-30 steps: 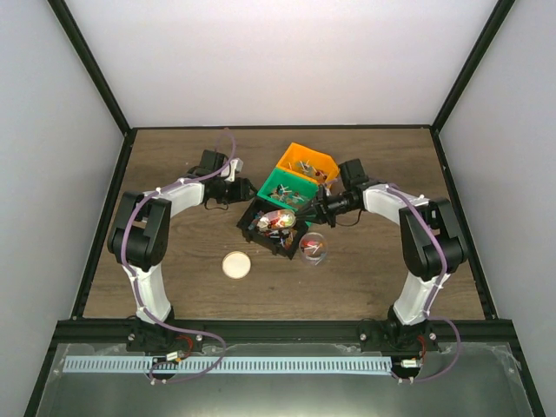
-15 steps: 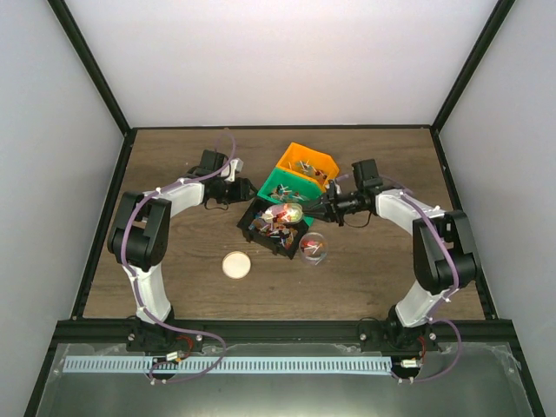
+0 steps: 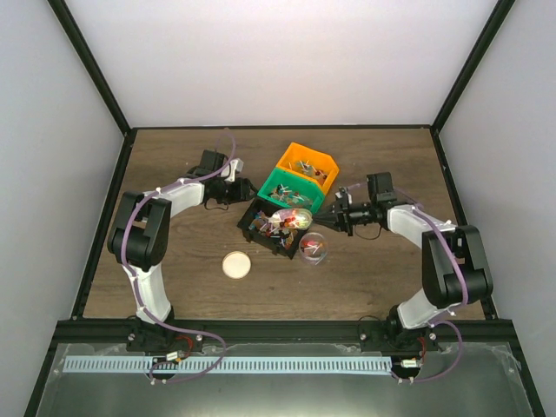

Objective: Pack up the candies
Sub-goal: Place the fake candies in the packing bottle.

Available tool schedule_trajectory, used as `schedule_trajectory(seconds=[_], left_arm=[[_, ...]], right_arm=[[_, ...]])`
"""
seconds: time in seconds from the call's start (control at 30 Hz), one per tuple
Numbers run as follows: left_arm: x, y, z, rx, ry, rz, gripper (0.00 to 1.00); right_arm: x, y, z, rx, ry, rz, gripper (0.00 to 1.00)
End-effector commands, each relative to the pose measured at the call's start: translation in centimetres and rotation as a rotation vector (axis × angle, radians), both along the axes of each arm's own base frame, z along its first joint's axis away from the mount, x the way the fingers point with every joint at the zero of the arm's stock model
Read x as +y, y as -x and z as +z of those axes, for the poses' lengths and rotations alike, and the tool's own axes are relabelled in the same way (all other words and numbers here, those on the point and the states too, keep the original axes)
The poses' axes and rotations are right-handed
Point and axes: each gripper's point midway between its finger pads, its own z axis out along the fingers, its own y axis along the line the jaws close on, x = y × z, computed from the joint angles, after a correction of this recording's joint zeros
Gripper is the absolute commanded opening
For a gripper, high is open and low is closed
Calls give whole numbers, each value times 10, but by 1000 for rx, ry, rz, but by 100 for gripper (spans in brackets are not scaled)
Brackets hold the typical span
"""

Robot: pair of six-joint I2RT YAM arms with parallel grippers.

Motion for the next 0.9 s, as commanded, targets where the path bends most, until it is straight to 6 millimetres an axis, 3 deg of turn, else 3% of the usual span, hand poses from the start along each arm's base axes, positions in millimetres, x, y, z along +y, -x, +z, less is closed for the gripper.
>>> schedule_trajectory(seconds=[0.0, 0.63, 0.87], left_arm=[[-5, 1, 7, -14, 25, -11, 57], [-8, 3, 4, -1, 41, -17, 57], [-10, 4, 3, 3, 49, -20, 57]], right_arm=[[-3, 6, 22, -76, -83, 24, 1], [-36, 28, 37, -117, -163, -35, 1], [-39, 33, 31, -106, -164, -48, 1]])
